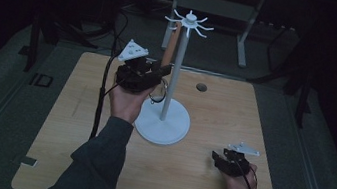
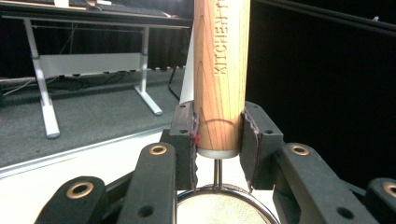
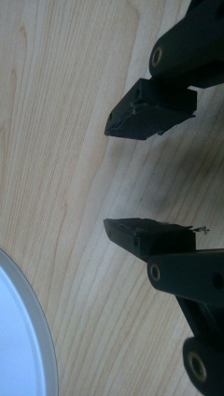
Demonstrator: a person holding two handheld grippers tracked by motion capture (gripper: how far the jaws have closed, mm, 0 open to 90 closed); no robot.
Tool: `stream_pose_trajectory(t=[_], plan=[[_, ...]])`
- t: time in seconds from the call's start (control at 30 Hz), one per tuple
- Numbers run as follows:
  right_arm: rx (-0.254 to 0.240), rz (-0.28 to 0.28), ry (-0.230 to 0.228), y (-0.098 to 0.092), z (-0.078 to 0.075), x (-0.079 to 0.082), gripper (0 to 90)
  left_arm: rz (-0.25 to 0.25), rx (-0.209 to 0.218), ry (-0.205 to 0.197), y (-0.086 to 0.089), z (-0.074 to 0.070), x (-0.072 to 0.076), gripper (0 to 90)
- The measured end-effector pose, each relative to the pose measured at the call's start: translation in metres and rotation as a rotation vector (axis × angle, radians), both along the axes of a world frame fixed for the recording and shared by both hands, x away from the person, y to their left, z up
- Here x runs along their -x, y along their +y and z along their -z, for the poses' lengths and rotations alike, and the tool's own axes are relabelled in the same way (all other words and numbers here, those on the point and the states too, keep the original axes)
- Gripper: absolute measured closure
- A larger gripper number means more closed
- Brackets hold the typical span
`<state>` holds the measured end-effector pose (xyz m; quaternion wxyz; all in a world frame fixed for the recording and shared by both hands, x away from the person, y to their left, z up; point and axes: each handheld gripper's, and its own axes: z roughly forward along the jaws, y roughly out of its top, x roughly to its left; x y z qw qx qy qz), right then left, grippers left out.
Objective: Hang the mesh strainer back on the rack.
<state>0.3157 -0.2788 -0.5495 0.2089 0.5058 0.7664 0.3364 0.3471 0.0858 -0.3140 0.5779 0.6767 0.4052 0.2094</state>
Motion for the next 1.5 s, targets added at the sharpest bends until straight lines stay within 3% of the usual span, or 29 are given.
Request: stream_pose_trajectory(t=[0.13,0.23,0.4,0.83,1.3,1.33,1.4,1.5], plan=[[0.001,0.001,0.001,0.0,0.0,0.0,48.1,0.005,-0.016,0.014,0.0,0.002,-0.002,68.0],[0.001,0.002,0.001,0.0,0.0,0.0,48.1,-0.002,0.011,0.02,0.004,0.004,-0.003,60.4],[0.002,0.001,0.002,0.0,0.0,0.0,48.1,-0.014,0.009,0.013,0.008,0.004,-0.001,57.0],[0.001,0.002,-0.001,-0.001,0.0,0.001,48.0,-0.05,-0.006,0.008,0.014,0.004,0.004,53.8],[0.006,0.01,0.0,-0.003,0.0,0.001,48.0,-0.044,-0.095,0.024,0.015,0.006,0.008,52.5],[0.004,0.012,0.0,-0.003,0.0,0.001,48.0,-0.03,-0.124,0.033,0.013,0.009,0.01,52.0],[0.003,0.015,0.0,-0.004,0.001,0.001,48.0,-0.02,-0.143,0.04,0.013,0.011,0.012,51.7],[0.006,0.018,0.0,-0.005,0.001,0.001,48.0,-0.003,-0.148,0.046,0.013,0.017,0.015,51.7]])
